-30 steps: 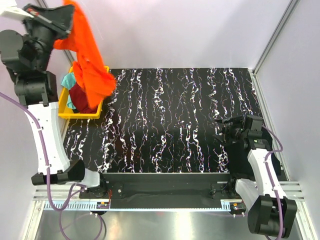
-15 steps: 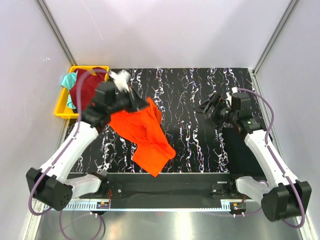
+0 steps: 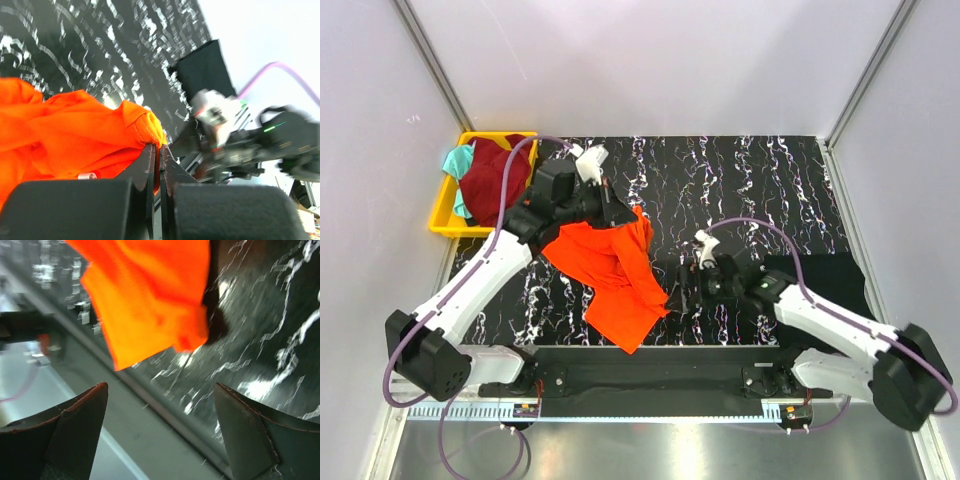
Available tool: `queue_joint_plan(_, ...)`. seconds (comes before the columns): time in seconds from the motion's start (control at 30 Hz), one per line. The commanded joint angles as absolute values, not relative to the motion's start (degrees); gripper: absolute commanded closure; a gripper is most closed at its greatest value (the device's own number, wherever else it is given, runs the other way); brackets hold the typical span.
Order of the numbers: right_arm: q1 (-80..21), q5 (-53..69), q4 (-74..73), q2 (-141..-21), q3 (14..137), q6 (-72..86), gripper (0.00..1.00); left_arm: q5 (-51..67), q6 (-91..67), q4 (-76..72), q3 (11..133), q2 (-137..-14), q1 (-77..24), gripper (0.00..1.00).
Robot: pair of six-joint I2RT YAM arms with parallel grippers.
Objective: Fold and stack the t-shirts
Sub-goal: Flatten the tshirt out
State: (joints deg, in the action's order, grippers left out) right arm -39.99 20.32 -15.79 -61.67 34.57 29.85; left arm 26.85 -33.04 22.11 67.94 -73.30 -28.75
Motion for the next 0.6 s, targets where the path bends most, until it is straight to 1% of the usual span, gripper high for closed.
queue_joint_plan(0.0,-44.46,7.14,-7.91,-66.26,36.03,22.77,0.08,29.79,-33.48,20.04,72.24,-72.6,-28.65,1.0)
queue_joint_plan(0.03,-44.65,5.81,-7.56,-69.4,36.56,22.24,0.09,29.71,-33.57,20.47,72.42,-72.25,-28.65,1.0)
queue_joint_plan(0.1,-44.74,5.01,-5.81,-72.84,38.13,19.26,0.15,29.62,-33.84,20.74,72.51,-71.9,-28.65,1.0)
queue_joint_plan(0.13,-44.74,5.18,-5.19,-76.08,38.67,18.38,0.22,29.53,-33.84,21.18,72.68,-71.37,-28.65,1.0)
queue_joint_plan(0.23,-44.91,8.86,-1.33,-80.4,40.16,16.18,0.24,29.44,-33.92,21.62,73.04,-70.93,-28.65,1.0)
queue_joint_plan(0.37,-45.53,14.22,6.57,-80.95,38.5,17.74,0.2,29.44,-34.28,21.97,73.48,-70.66,-28.65,1.0)
queue_joint_plan(0.4,-45.53,14.5,8.85,-81.21,37.8,18.28,0.2,29.44,-34.36,22.06,73.56,-70.23,-28.65,1.0)
queue_joint_plan(0.43,-45.53,14.41,9.31,-82.52,37.79,18.8,0.23,29.36,-34.45,22.06,73.56,-69.96,-28.65,1.0)
queue_joint_plan(0.47,-45.61,13.8,9.58,-83.23,37.97,19.68,0.27,29.27,-34.54,22.23,73.65,-69.61,-28.65,1.0)
queue_joint_plan(0.5,-45.53,13.97,9.93,-83.93,38.49,19.95,0.43,29.09,-34.63,22.24,73.65,-69.0,-28.57,1.0)
queue_joint_plan(0.57,-45.62,15.81,12.2,-85.51,38.5,21.78,0.45,28.74,-34.72,22.59,74.0,-68.47,-28.65,1.0)
